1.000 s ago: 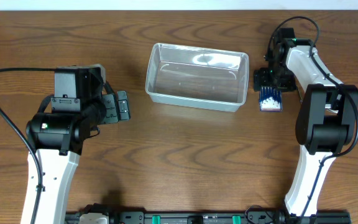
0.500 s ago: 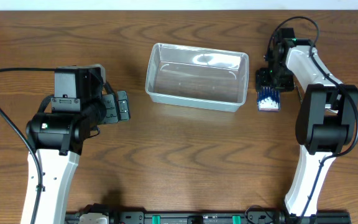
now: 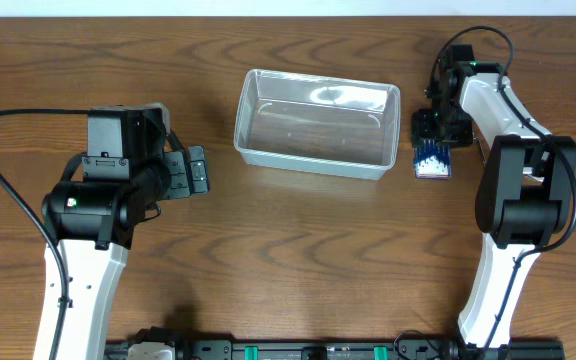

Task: Pack container
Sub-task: 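Lower the right gripper and grasp the blue screwdriver set case, then carry the case with the right gripper into the clear container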

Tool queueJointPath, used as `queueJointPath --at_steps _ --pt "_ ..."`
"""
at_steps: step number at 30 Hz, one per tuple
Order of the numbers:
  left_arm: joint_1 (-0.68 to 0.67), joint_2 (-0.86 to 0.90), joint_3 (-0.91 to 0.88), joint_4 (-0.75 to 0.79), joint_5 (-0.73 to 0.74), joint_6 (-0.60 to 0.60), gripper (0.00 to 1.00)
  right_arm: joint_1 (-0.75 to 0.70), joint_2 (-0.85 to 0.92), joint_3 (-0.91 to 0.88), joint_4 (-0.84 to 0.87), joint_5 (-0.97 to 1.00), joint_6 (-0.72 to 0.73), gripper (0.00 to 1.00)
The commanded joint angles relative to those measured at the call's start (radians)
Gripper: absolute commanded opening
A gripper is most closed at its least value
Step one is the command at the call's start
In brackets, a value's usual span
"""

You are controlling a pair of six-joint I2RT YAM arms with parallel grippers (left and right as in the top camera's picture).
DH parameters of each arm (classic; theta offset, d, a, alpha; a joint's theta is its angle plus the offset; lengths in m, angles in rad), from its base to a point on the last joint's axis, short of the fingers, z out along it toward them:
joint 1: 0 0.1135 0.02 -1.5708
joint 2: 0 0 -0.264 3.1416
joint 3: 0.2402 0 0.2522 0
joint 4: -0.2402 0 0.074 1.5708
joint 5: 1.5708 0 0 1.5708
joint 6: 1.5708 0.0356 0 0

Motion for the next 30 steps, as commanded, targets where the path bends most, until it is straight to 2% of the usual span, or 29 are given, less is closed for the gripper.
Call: queueJointPath --at_steps 1,7,14,30 --pt "-0.003 0.0 0.018 -0.007 -0.012 0.016 0.98 -0.001 0.063 -0.014 0.0 0.005 0.002 0.39" --pt "-0.003 0.0 0.018 -0.007 -0.012 0.016 0.98 -0.001 0.063 -0.014 -0.001 0.005 0.003 0.2" --pt "-0.003 0.0 0.018 -0.007 -0.012 0.016 0.98 -0.001 0.063 -0.014 0.0 -0.004 0.002 0.03" --pt "-0.003 0.0 0.018 -0.007 -0.012 0.016 0.98 -0.001 0.056 -0.01 0.008 -0.021 0.061 0.01"
